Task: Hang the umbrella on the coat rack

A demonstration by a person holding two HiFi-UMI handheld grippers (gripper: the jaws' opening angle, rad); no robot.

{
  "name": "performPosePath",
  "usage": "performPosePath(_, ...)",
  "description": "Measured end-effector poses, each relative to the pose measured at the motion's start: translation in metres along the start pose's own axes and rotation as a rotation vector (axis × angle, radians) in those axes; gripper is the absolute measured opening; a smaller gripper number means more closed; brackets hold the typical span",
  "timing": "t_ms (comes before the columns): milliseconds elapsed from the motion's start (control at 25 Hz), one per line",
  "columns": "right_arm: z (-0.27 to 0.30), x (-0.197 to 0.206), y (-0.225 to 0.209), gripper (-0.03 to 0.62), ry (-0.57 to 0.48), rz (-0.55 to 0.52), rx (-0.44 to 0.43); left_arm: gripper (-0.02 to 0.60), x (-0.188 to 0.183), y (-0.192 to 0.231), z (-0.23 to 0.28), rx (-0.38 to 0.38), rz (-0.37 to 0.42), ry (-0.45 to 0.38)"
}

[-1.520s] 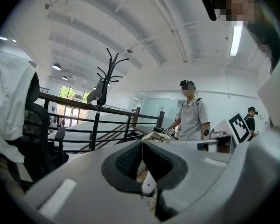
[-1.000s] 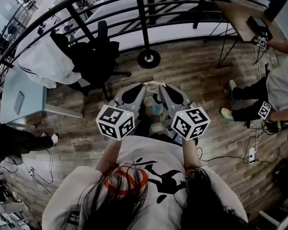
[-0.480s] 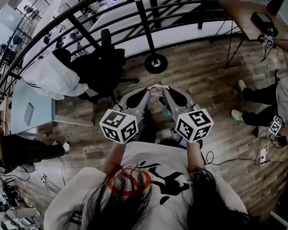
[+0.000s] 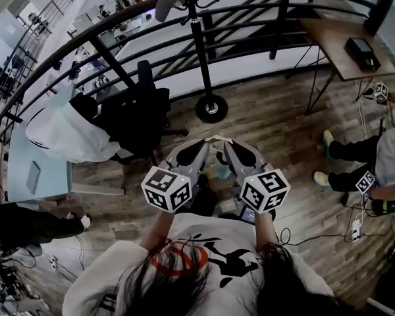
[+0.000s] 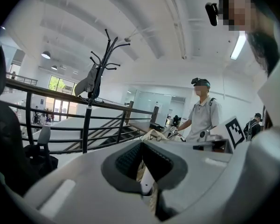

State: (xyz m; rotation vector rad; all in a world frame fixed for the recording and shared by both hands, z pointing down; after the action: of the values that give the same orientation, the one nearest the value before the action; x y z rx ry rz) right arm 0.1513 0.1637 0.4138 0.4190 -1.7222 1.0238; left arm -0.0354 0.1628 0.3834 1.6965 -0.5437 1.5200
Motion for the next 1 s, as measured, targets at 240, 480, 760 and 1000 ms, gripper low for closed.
performPosePath(240, 0.070, -0.005, -0.002, 0.023, 0.029, -0.007, -0.009, 0.000, -0.023, 0.063, 0.017, -0.006, -0.025, -0.019)
performPosePath(480, 0.135, -0.012, -0.003, 0.023, 0.049, -0.017, -0.008, 0.000, -0.050, 0.119, 0.038, -0.002, -0.027, -0.040)
performPosePath(760, 0.197, -0.020, -0.008, 0.023, 0.048, -0.017, -0.007, 0.000, -0.076, 0.174, 0.057, 0.001, -0.019, -0.059)
performPosePath(1000, 0.252, -0.026, -0.010, 0.023, 0.047, -0.048, -0.017, 0.000, -0.095, 0.221, 0.076, 0.025, -0.012, -0.068)
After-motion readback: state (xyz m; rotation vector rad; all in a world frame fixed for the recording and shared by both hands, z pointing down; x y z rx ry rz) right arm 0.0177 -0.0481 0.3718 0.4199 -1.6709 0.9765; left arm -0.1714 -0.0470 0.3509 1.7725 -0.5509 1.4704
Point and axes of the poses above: the fingertips, and each gripper's own axes: z forward along the fingers, y to its left, x out of its underside, the point moved 10 cm from there along -z, backward along the fingers, and after that the axes turned 13 degrees about -y, right-handed, at the moved point
